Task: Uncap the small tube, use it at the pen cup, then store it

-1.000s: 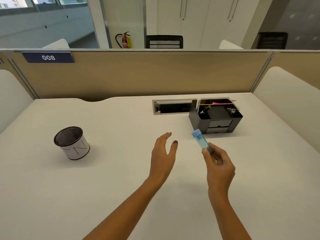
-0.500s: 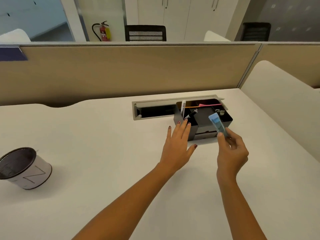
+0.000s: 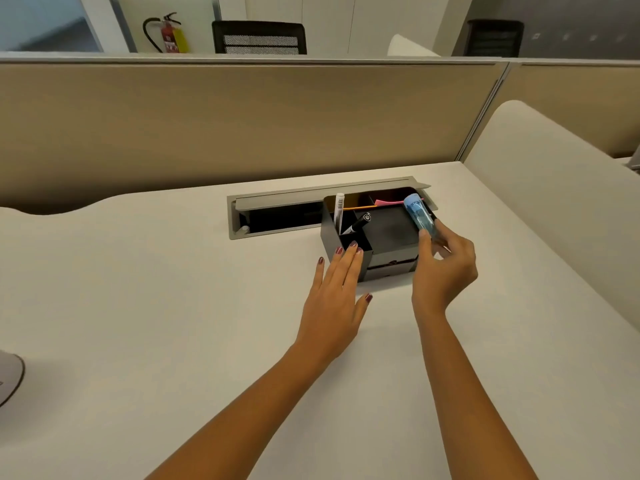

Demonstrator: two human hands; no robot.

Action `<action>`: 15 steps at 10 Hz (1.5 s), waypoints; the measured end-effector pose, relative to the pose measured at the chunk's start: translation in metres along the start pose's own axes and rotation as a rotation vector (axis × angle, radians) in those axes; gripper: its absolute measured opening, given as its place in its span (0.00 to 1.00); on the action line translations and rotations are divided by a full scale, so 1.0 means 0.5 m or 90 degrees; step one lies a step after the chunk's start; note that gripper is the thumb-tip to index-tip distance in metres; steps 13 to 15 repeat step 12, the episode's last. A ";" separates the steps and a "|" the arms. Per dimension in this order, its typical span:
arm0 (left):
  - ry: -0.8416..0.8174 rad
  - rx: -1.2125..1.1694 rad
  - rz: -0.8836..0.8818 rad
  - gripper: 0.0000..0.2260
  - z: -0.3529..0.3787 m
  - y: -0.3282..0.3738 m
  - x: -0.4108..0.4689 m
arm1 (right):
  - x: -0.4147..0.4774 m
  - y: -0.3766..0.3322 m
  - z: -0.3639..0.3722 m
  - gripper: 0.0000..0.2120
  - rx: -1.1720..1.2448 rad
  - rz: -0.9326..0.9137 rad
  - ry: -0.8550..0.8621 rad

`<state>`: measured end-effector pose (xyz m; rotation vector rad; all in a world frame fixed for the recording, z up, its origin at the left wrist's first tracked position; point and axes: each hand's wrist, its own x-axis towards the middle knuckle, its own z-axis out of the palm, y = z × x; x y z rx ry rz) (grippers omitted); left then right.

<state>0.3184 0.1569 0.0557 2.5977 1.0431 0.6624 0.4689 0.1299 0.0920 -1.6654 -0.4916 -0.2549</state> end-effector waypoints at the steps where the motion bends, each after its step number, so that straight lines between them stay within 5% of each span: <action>1: 0.004 -0.051 -0.009 0.31 0.004 0.001 -0.002 | 0.010 0.012 0.020 0.15 -0.057 -0.028 -0.005; 15: 0.009 -0.092 -0.029 0.29 0.000 -0.001 -0.005 | -0.021 0.027 0.015 0.13 -0.174 -0.180 -0.070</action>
